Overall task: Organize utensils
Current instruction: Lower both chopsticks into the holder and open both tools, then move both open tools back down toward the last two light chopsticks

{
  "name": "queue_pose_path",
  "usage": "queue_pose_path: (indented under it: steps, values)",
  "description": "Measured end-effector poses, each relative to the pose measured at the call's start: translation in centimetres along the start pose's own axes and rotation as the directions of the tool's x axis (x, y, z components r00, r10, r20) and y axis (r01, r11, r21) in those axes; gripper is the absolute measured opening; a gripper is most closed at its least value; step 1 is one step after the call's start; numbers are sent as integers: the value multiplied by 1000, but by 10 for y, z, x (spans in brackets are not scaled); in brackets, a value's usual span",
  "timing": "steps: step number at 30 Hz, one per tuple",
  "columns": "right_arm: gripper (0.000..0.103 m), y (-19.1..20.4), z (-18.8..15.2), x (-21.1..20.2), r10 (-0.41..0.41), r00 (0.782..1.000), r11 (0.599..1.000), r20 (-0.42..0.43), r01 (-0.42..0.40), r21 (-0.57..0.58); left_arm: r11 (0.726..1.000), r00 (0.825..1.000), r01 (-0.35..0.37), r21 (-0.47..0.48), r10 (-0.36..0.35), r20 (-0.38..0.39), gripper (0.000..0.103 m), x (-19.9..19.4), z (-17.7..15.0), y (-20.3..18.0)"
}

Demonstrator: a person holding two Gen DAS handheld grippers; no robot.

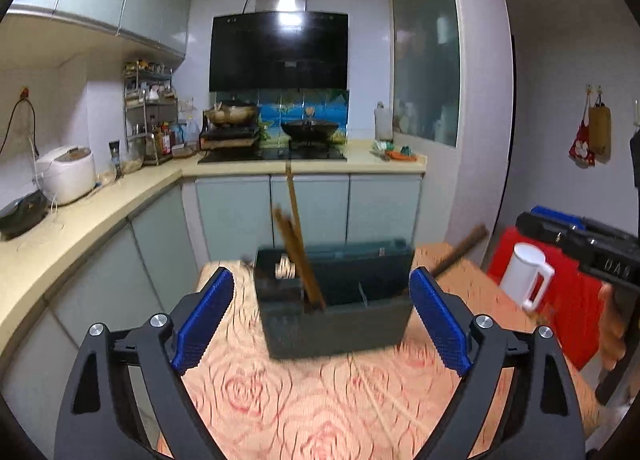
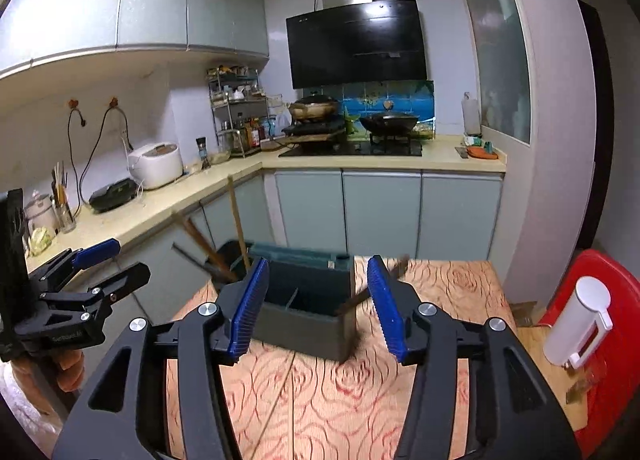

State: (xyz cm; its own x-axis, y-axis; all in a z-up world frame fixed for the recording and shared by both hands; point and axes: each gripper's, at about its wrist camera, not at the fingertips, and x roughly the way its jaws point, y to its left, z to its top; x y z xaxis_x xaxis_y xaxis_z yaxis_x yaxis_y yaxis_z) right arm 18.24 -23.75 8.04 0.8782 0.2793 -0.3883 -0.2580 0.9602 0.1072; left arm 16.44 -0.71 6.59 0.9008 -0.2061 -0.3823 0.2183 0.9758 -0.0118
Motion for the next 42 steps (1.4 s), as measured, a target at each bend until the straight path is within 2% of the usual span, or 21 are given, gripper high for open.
queue_pose_path:
  steps: [5, 9, 15, 19, 28, 42]
  values:
    - [56, 10, -41, -16, -10, 999, 999, -33, 9, -35, 999, 998, -32, 16, 33, -49, 86, -15, -48, 0]
    - [56, 20, -82, -26, -36, 998, 998, -56, 32, -62, 999, 994, -38, 13, 39, -103, 86, -22, -88, -1]
    - [56, 19, -132, -33, -62, 994, 998, -93, 58, -36, 999, 979, -38, -13, 35, -202, 86, -21, -137, -3]
    - [56, 16, -161, -32, -99, 988, 995, -120, 96, -28, 999, 971, -48, -20, 42, -237, 86, -22, -159, -5]
    - [56, 15, -203, -27, -136, 970, 991, -199, 134, -27, 997, 955, -78, -7, 73, -289, 86, -17, -180, -11]
    - [56, 4, -224, -16, -127, 956, 991, -264, 134, 9, 997, 927, -75, -3, 69, -369, 86, -2, -200, -19]
